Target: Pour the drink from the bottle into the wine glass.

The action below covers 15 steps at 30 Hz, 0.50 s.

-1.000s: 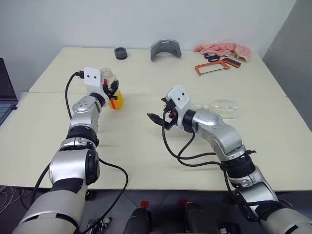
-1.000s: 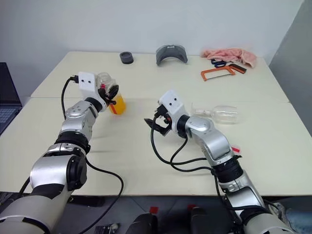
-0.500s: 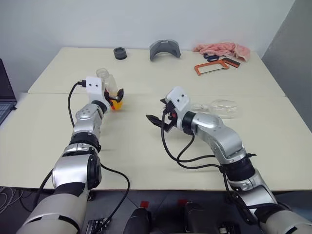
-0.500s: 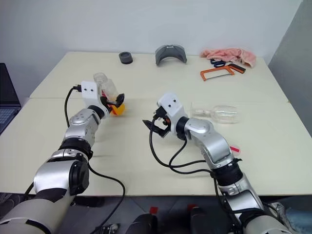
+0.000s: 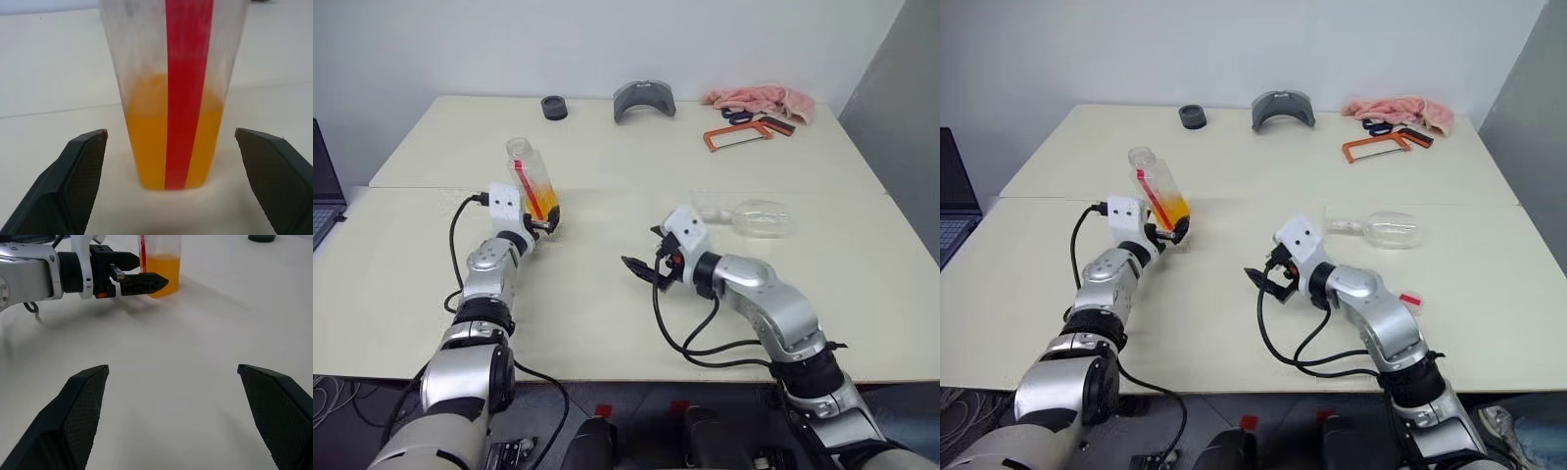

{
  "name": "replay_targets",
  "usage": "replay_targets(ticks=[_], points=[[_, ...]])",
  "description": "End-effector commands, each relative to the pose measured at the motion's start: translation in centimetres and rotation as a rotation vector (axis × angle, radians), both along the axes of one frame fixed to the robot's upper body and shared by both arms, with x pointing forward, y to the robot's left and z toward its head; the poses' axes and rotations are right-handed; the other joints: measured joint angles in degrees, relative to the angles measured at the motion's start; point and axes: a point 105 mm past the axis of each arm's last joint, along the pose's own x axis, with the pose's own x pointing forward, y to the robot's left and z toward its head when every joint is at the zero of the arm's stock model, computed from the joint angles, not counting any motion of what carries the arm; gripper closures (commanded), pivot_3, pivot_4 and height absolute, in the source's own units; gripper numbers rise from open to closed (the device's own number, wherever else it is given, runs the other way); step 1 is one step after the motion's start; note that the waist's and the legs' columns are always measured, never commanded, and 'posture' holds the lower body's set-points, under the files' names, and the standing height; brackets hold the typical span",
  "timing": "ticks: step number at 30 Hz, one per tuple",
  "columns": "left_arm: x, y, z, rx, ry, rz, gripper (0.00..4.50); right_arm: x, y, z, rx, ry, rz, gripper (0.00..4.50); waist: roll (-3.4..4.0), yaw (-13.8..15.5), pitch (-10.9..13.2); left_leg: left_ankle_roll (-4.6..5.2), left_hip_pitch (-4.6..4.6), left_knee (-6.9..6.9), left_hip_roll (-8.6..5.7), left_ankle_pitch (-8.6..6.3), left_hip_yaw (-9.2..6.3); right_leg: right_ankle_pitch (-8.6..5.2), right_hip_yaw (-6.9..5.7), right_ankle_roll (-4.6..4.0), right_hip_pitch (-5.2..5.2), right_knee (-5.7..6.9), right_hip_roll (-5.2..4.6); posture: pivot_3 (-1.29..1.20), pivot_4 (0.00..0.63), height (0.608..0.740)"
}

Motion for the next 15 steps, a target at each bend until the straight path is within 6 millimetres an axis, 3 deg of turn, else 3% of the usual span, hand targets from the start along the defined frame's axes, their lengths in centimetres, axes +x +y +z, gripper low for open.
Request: replay_targets(ticks=[1, 5, 8, 11, 15], points=[[-0.6, 0.0, 0.6, 0.016, -0.028, -0.024, 0.02, -0.8, -1.0, 1.1, 0.035, -0.025, -0.017, 0.0, 0.0, 0.01, 0.0, 0.0, 0.0, 0.0, 0.01, 0.0, 0.0, 0.0, 0.01, 0.0, 0.0, 0.0, 0.0, 0.0, 0.15, 0.74], [-2.6, 0.2, -0.7, 0.032, 0.01, -0.07, 0.02, -1.6, -3.2, 0.6, 0.143, 0.066, -0.101, 0.0, 0.01, 0.01, -0.04, 0.12, 0.02, -0.01, 0.07, -0.07, -0.03, 0.0, 0.01, 0.0, 0.04, 0.0, -0.01, 0.0, 0.15, 0.74], [-5.0, -0.6, -2.1, 0.028, 0.07, -0.173, 0.02, -1.3, -5.7, -0.2, 0.237, 0.13, -0.287, 0.0, 0.02, -0.02, -0.11, 0.13, 0.06, -0.04, 0.1, -0.08, -0.05, 0.0, 0.02, 0.0, 0.08, -0.01, -0.01, 0.0, 0.15, 0.74], [-7.2, -2.9, -2.3, 0.016, 0.097, -0.361, 0.02, -0.8, -6.9, -1.0, 0.345, 0.205, -0.42, 0.0, 0.09, 0.08, -0.16, 0.15, 0.12, -0.06, 0.08, -0.09, -0.04, 0.0, 0.05, 0.0, 0.16, -0.01, -0.01, 0.0, 0.15, 0.74], [-9.8, -6.5, -0.9, -0.019, 0.115, -0.636, 0.02, 0.8, -7.7, -1.8, 0.636, 0.385, -0.585, 0.0, 0.14, 0.15, -0.16, 0.16, 0.18, -0.08, 0.1, -0.09, -0.06, 0.0, 0.04, 0.0, 0.22, -0.01, 0.01, 0.0, 0.15, 0.74]])
